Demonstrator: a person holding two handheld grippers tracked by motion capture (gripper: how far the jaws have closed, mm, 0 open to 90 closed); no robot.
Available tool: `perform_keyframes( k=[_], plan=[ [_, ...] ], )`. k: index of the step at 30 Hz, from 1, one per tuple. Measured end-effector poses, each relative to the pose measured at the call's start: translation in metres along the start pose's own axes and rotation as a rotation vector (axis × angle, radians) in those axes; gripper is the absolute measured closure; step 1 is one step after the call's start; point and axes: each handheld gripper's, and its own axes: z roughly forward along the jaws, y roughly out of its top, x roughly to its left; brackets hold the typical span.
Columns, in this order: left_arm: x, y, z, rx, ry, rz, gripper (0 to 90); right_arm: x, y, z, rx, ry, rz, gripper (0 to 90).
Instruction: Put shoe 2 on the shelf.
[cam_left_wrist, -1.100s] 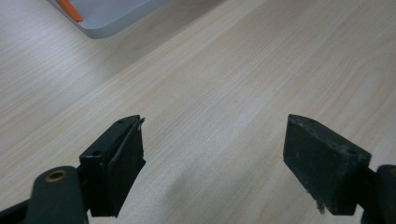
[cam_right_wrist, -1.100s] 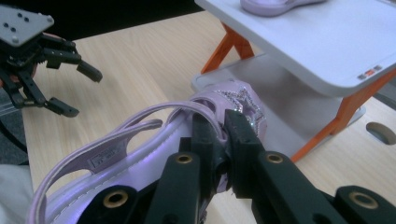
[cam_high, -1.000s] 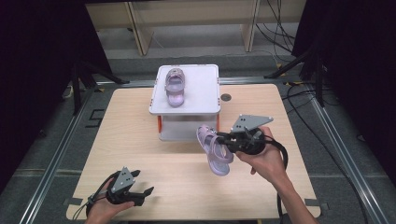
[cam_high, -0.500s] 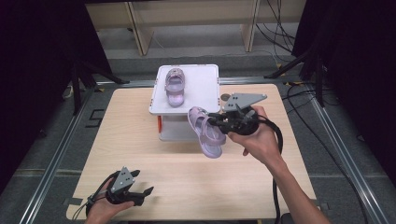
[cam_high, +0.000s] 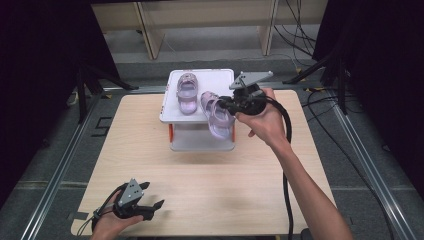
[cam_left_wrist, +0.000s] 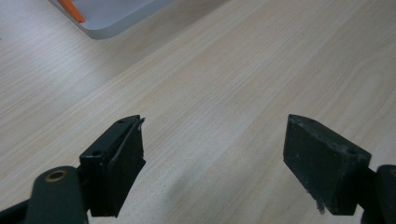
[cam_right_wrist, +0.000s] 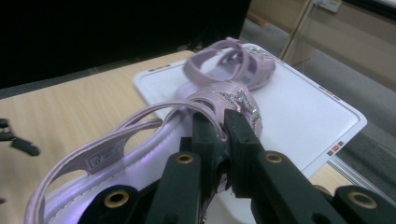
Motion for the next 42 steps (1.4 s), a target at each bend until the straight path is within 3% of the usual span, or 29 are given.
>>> perform_keyframes(
  k=[3, 5, 8, 10, 11, 17, 19, 23, 25, 32, 33, 35, 36, 38, 42],
  plan=[
    [0.000, 0.000, 0.000, 0.003, 0.001, 0.003, 20.0, -0.011, 0.002, 0.013, 0.015, -0.028, 0.011, 83.7],
    [-0.001, 0.000, 0.001, -0.022, -0.007, -0.026, 20.0, -0.018, 0.004, 0.021, 0.028, -0.053, 0.014, 83.7],
    [0.000, 0.000, 0.000, -0.007, 0.000, -0.001, 20.0, -0.027, 0.006, 0.032, 0.038, -0.090, 0.022, 83.7],
    [-0.002, 0.000, 0.001, -0.020, -0.008, -0.025, 20.0, -0.032, 0.008, 0.039, 0.041, -0.110, 0.027, 83.6],
    [0.000, 0.000, -0.001, -0.004, -0.009, -0.001, 20.0, -0.034, 0.010, 0.042, 0.050, -0.109, 0.029, 83.6],
    [-0.001, 0.000, 0.000, -0.012, -0.005, -0.004, 20.0, -0.042, 0.017, 0.061, 0.064, -0.147, 0.021, 83.6],
    [-0.001, 0.000, -0.001, -0.013, 0.001, -0.004, 19.9, -0.044, 0.017, 0.069, 0.063, -0.156, 0.039, 83.7],
    [0.000, 0.000, -0.002, -0.009, -0.015, -0.001, 19.9, -0.050, 0.017, 0.082, 0.079, -0.172, 0.044, 83.6],
    [0.000, 0.001, -0.002, -0.009, -0.014, 0.002, 19.9, -0.051, 0.019, 0.089, 0.081, -0.188, 0.056, 83.6],
    [0.000, 0.000, -0.003, -0.015, -0.002, 0.005, 20.0, -0.053, 0.029, 0.109, 0.110, -0.220, 0.000, 83.4],
    [0.000, 0.000, -0.003, -0.016, -0.007, 0.000, 19.9, -0.052, 0.029, 0.112, 0.124, -0.214, 0.023, 83.3],
    [-0.001, 0.000, -0.003, -0.037, -0.010, -0.026, 20.0, -0.052, 0.028, 0.116, 0.135, -0.218, 0.017, 83.2],
    [0.000, 0.000, -0.004, -0.026, 0.000, -0.009, 19.9, -0.050, 0.027, 0.118, 0.129, -0.218, 0.025, 83.1],
    [0.000, 0.001, -0.004, -0.027, 0.003, -0.004, 20.0, -0.049, 0.029, 0.121, 0.135, -0.219, -0.018, 82.8],
    [0.000, 0.001, -0.004, -0.030, -0.006, -0.008, 20.0, -0.042, 0.029, 0.124, 0.160, -0.220, -0.049, 82.4]
  ],
)
